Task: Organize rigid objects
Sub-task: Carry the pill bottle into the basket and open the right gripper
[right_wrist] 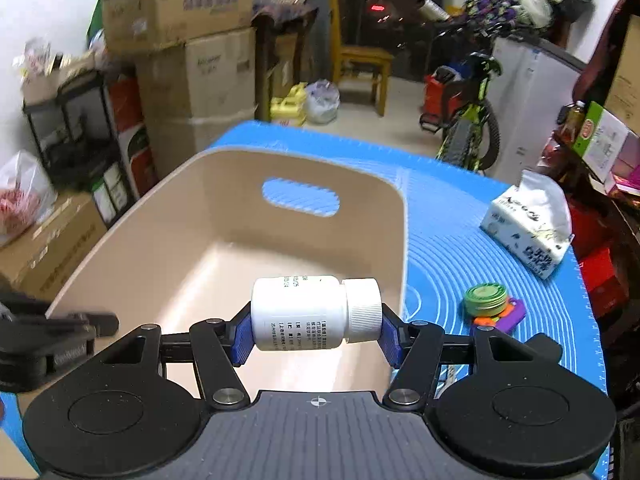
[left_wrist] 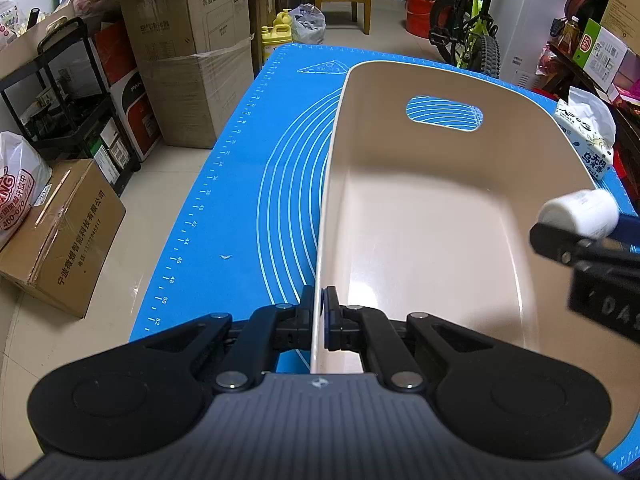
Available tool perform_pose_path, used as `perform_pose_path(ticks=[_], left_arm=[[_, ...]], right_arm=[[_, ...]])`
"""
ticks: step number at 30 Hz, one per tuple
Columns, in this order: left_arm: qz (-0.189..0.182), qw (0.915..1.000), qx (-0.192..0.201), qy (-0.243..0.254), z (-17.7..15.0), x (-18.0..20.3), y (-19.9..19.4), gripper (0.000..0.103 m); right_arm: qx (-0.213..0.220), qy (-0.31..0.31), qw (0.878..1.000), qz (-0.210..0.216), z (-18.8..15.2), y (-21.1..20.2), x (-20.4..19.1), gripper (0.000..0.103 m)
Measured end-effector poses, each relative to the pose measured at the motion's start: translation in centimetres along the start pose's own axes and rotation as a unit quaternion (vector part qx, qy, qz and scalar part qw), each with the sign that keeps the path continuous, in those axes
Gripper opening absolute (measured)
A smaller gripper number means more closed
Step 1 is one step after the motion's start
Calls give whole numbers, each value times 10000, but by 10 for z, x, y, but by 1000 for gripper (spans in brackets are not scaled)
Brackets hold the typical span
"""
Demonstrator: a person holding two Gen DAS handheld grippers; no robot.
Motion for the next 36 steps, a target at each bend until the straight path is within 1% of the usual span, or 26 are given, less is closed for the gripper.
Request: perform_pose_path(ticks=[4,7,9,11,14,15,19,23,28,30,34,36], left_arm=[[17,10000,1,11,0,0,0,5],[25,10000,-1,12,0,0,1,5],[25,10000,4,16,0,-1,1,5],[40,10000,-4,20,1,-1,1,5],[42,10000,-6,20,0,-1,1,5],[43,10000,-6,22,0,-1,1,5],[43,10000,-9,24,0,-1,0,6],[42,10000,-9,22,0,-2,0,6],[43,10000,-11,21,0,-1,0,6],[37,10000,-11,19,0,-2,0,6],[39,10000,-11,19,1,-1,0,6],[38,10000,-14,19,0,-1,0,6]], right_arm=[[-144,-226,9996,19,-5,7,-7,64],[-347,-434,9984,57,-9,13,-14,64],[-559,-567,9968,109,-14,18,-20,64],[-617,-717,9955,53,-17,20,-24,64],[-696,-788,9944,76,-20,20,-29,64],[-700,-794,9944,84,-21,20,-30,68],[-612,-661,9957,222,-20,14,-26,76],[-386,-433,9977,342,-15,1,-16,84],[-50,-155,9987,485,-9,-24,3,84],[97,-37,9990,444,-7,-35,14,88],[322,224,9981,476,-5,-54,36,88],[417,328,9977,418,-8,-63,50,89]])
Point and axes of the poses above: each gripper's, at about its wrist camera, not at the fingertips, and y roughly the way its jaws point, x to its right, z to its top, the point moved 10 cm from there along y, roughly the way its jaws point, and after that the axes turned 13 degrees about -x, right-handed, at the moved point
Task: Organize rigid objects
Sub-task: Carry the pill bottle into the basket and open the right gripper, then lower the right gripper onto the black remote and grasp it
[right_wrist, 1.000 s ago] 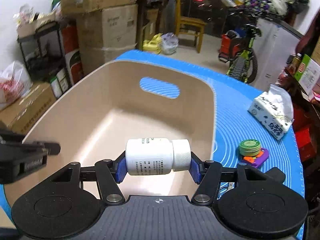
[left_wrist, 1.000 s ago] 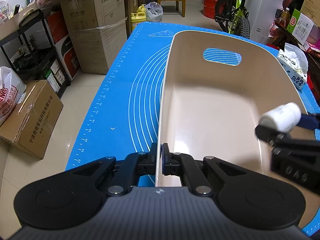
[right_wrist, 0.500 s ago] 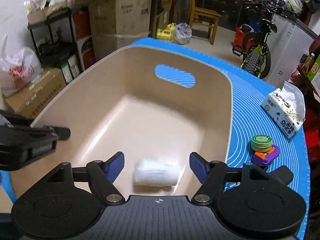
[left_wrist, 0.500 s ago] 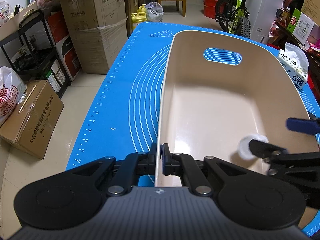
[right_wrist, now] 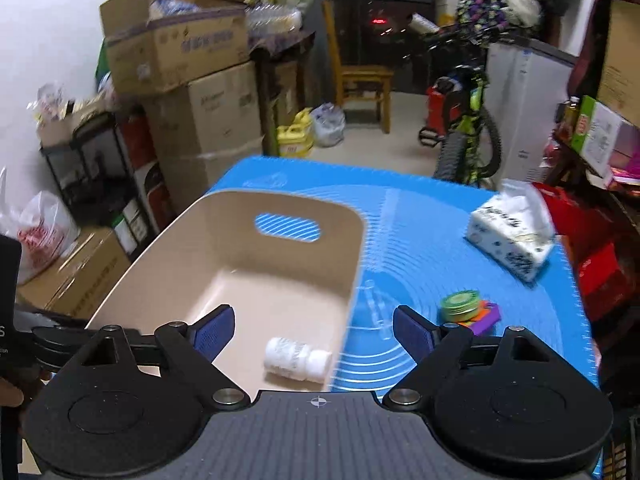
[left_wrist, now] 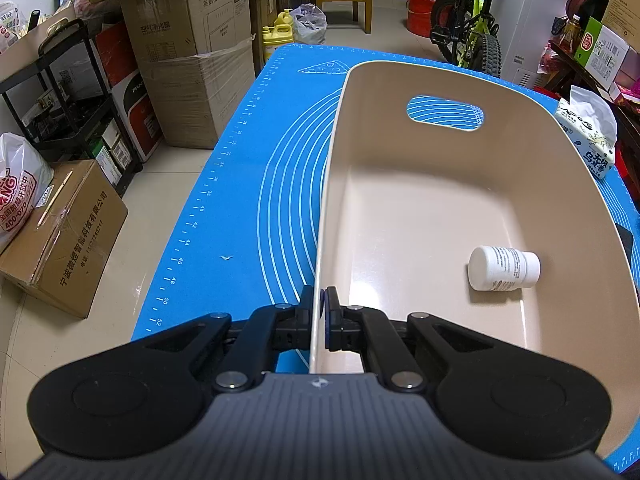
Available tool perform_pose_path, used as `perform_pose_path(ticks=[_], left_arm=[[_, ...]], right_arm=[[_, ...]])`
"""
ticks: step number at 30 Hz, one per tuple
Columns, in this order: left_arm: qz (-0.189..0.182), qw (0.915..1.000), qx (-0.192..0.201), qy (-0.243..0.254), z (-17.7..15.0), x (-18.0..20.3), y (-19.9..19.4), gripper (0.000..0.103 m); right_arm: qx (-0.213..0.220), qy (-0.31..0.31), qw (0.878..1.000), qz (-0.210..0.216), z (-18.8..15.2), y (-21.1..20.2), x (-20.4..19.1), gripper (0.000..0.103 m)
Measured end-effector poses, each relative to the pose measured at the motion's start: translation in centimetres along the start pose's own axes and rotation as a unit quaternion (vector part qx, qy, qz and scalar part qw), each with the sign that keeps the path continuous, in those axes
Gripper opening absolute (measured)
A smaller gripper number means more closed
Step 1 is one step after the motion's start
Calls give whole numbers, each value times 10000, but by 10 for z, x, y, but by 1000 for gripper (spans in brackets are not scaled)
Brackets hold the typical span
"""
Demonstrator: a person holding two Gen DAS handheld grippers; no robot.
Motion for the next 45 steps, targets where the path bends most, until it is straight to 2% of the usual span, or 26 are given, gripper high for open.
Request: perform_pose_path(ticks=[6,13,24,28,36,40,45], left_arm=[[4,10000,1,-2,0,0,0,6],[4,10000,1,3,1,0,0,6],[7,10000,-1,2,0,0,0,6],[6,10000,-1,3,1,1,0,6],[46,10000,-3,38,-1,-4,-1,6],[83,9999,-21,57,-1,-4,0,6],[89,9999,-43,70,-1,-2,-1,6]], right_arm=[[118,426,9986,-293,-15,-16,53,90],[-98,954,9929,-698,-47,-2,109,90],[-710,1132,9871,-883,-98,49,138,89],[-680,1097,9877,-881,-96,53,140,89],[-549,1349,9880,-521,-71,67,143,89],[-540,1837,9804,-460,-53,82,155,89],[-863,2307,9669,-660,-43,109,163,89]])
Point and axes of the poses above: each gripper's, at about its wrist camera, not at the fingertips, and y roughly the way its jaws point, x to its right, z to its top, the point moved 10 cm from there along y, roughly the way its jaws point, and after that the axes turned 13 degrees about -x, right-handed, at the moved point
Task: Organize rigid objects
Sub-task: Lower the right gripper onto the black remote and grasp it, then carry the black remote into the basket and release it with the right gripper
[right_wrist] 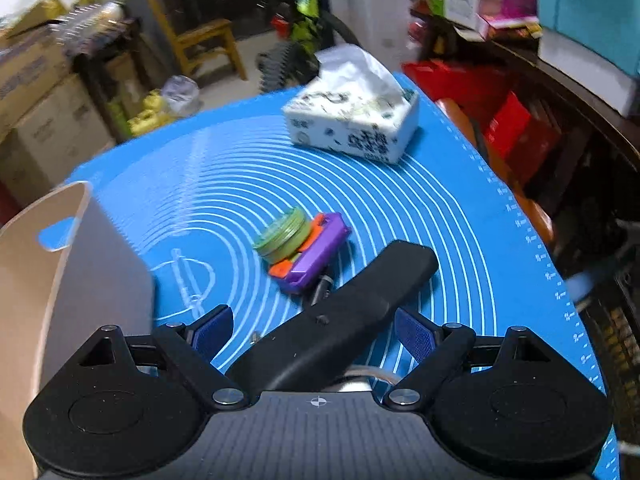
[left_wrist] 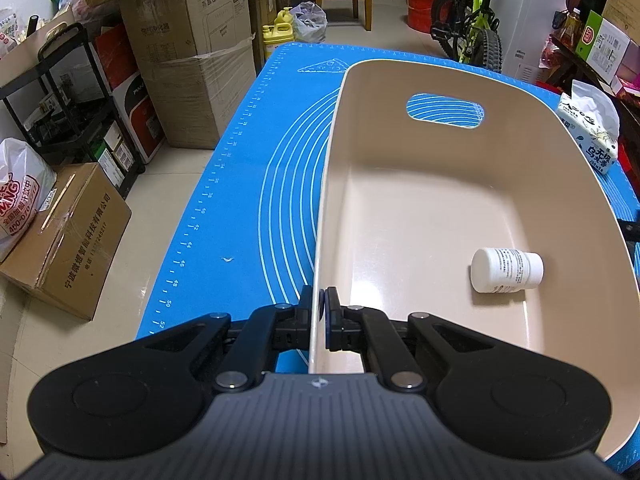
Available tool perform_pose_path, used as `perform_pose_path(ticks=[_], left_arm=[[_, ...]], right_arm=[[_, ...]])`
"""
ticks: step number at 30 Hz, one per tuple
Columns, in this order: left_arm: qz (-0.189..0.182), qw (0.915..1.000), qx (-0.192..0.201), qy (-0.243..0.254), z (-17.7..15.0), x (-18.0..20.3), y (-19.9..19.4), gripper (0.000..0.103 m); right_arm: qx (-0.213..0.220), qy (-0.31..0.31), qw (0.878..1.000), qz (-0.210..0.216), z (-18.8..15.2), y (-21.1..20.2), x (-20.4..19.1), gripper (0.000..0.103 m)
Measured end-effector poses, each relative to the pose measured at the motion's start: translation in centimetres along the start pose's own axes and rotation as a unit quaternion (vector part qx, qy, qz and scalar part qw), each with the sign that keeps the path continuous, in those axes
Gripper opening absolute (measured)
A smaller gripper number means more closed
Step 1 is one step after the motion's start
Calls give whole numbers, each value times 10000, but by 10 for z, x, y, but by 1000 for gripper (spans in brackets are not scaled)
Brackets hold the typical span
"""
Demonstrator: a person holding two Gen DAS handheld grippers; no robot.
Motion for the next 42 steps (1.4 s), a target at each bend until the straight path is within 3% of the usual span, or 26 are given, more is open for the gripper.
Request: perform_pose_path(ticks=[7,11,18,27,29,30,38,42], left_arm=[[-77,10000,16,-17,2,0,-3,6],[-127,9999,29,-28,3,0,-4,6],[-179,9998,21,-59,3,-1,-4,6],[-157,9999,9,-64,4,2,-3,6],[-152,9999,9,-60,4,2,-3,6],[-149,9999,10,-58,4,2,-3,6],[-130,9999,13,-48,4,0,-3,6],[-135,9999,13,-52,4,0,-3,6]], right_arm=[[-309,241,9990,-237,5,32,-4,88],[-400,454,9981,-78,2,40,1,85],[-227,467,9986,136,1,33,-2,63],[-20,223,9992,337,-2,19,-12,51],[176,99,9993,299,0,11,-15,34],[274,45,9994,199,1,6,-16,32],[209,39,9993,307,4,5,-14,33],[6,218,9997,-75,1,11,-1,31]])
Point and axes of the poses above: each gripper's, at about its wrist camera, not at the fingertips, and y roughly the way its jaws point, x to its right, z to its top, the point moved 10 cm from there along y, roughly the way its jaws point, and after that the axes turned 13 degrees about -x, right-handed, at the moved point
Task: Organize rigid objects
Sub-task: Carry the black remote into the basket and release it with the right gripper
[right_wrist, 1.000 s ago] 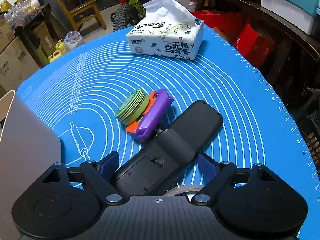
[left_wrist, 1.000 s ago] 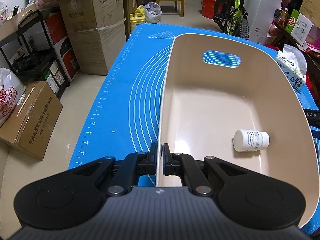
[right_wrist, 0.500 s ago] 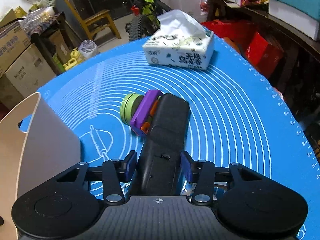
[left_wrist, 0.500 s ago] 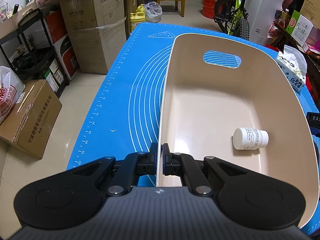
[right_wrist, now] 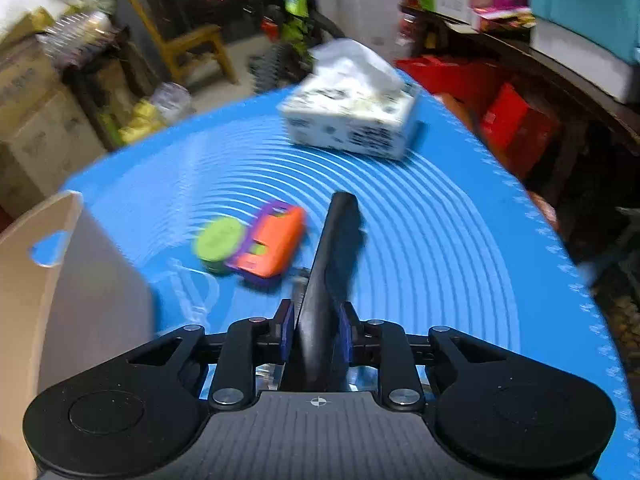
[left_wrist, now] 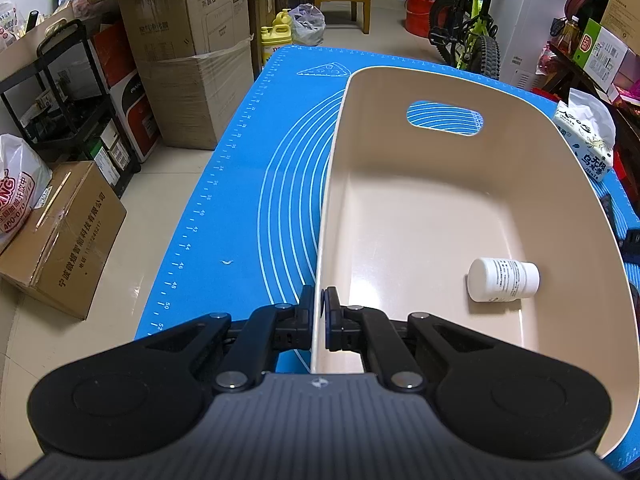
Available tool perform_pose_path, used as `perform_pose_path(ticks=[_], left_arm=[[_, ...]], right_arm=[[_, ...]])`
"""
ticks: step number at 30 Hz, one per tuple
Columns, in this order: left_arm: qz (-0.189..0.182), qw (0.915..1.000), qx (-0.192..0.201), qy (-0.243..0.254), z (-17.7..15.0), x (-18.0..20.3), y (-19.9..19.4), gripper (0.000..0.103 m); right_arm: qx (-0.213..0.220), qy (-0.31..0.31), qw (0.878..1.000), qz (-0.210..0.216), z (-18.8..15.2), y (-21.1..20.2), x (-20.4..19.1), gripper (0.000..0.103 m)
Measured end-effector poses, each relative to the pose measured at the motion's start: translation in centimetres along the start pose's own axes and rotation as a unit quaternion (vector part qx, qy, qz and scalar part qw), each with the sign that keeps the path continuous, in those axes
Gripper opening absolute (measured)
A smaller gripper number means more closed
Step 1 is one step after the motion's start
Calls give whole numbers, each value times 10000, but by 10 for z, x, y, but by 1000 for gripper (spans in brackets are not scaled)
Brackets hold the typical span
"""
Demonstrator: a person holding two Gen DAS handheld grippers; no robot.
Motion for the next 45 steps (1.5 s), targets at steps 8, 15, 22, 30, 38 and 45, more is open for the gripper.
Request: perform_pose_path(ticks=[8,15,22,30,38,45], left_arm=[[4,10000,-1,-4,0,-1,0,6],[8,10000,-4,-7,1,-3,0,6],[17,10000,-12,-16,0,-3,0,6],[34,10000,-29,-44,1,1,1,6],[37,10000,-26,-43,1,1,1,6],[35,10000,-26,-39,1,1,1,6]], right_arm=[[-125,41,9996,231,2,16,8,31],[21,-6,9997,261,0,6,4,30],[490,-226,9982,259,5,-33,-4,30],[913,-174,9942,535,9,-78,-6,30],[1206,-441,9849,1159,8,-126,-46,30],[1136,-1080,9727,1713,-9,-145,-110,30]])
Point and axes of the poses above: each gripper's, at about its wrist camera, not at the fingertips, and y roughly the way its jaws point, x to its right, z to its top, the point moved 10 cm from there along y, roughly the way its jaws point, and after that the axes turned 13 degrees about -x, right-handed, at the moved point
